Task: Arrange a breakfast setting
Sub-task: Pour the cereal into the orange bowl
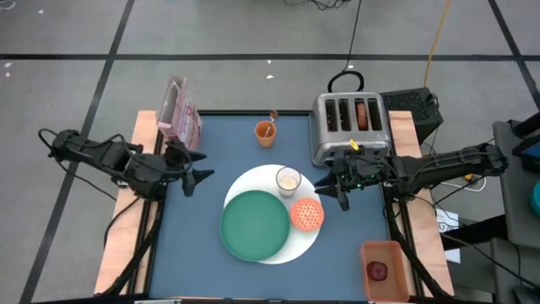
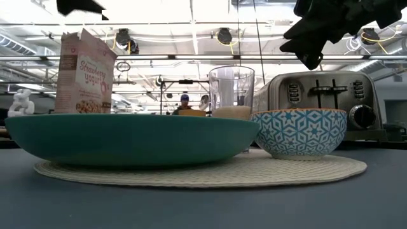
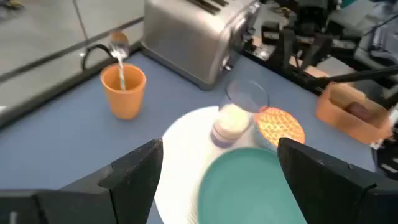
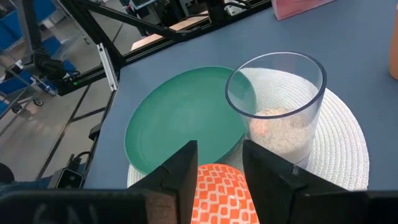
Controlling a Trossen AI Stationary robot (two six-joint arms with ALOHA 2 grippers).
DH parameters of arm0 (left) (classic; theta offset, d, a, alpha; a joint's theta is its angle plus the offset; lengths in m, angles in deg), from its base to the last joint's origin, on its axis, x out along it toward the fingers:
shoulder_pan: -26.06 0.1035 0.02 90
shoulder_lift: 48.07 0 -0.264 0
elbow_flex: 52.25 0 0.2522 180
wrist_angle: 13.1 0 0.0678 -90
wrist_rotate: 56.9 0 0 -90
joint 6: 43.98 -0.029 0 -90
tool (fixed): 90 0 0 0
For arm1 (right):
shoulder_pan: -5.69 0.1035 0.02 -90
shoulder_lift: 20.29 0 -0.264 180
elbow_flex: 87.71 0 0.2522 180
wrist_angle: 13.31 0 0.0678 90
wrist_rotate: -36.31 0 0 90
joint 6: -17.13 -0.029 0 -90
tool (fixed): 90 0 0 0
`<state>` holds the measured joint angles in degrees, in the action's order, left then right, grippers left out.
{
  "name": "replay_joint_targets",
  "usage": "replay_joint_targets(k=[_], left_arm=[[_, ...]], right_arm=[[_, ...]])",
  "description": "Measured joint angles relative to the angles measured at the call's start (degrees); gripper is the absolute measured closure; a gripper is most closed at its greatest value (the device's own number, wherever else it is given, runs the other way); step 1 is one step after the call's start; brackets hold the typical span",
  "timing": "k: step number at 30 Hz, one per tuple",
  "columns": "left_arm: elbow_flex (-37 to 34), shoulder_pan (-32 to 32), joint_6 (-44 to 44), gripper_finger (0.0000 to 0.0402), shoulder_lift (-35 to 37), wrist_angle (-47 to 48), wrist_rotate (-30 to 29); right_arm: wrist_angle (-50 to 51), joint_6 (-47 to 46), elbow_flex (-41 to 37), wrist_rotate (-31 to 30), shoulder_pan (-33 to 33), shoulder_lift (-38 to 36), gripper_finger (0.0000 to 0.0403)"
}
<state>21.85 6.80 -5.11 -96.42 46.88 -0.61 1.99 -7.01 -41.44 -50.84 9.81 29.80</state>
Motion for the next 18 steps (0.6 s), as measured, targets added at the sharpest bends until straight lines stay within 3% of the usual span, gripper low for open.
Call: replay_joint_targets(k=[6,11,18], left_arm=[[14.4,0.0,0.0,0.0080,-5.6,11.2,-7.2],[23.6,0.8,9.2,0.0080,-8.3,27.0,-12.8],[27.4,6.0,21.5,0.0080,-8.4,43.4,-13.9]], right_arm=[[0.0,0.0,0.0,0.0,0.0,0.0,0.0282],[0.0,0.0,0.0,0.0,0.0,0.0,0.0282],[0.0,0.0,0.0,0.0,0.0,0.0,0.0282]])
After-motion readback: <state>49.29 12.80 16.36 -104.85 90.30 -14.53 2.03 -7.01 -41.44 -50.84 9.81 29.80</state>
